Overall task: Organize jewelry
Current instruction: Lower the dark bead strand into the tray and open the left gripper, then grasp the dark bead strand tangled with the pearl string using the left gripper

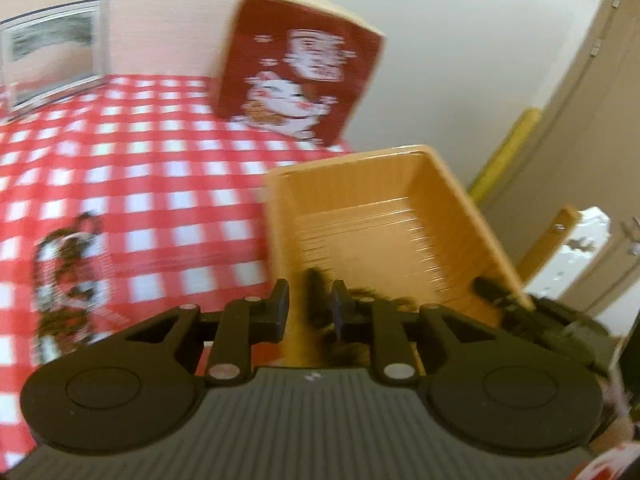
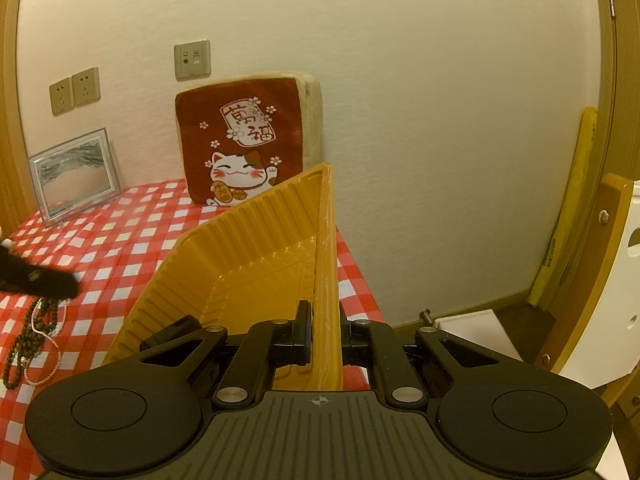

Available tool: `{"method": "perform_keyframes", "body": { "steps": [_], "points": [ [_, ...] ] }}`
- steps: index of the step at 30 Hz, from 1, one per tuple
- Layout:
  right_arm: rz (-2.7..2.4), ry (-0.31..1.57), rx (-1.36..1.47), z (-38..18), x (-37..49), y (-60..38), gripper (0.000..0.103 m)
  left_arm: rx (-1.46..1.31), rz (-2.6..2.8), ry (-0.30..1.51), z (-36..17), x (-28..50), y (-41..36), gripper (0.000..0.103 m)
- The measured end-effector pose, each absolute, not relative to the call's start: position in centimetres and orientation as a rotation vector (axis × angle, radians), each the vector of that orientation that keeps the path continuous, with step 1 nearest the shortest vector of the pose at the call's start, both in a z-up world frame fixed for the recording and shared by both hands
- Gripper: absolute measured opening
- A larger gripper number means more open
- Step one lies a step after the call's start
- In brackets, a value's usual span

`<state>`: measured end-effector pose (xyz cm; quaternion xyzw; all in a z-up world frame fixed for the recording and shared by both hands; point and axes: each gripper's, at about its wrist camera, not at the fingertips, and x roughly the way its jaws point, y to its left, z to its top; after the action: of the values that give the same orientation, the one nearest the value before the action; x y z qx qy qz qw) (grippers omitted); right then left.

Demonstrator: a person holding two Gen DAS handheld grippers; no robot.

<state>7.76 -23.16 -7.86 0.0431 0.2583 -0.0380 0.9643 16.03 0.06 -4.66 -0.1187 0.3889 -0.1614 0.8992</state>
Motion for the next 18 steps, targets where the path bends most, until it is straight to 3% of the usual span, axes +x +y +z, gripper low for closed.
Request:
{"method": "perform_keyframes", "body": {
  "steps": [18],
  "points": [
    [-0.075,0.545,0.072,-8.0,8.2,-23.2,0.009,-0.259,-0.015,0.879,-8.8,11.2,8.7,0.023]
  ]
}}
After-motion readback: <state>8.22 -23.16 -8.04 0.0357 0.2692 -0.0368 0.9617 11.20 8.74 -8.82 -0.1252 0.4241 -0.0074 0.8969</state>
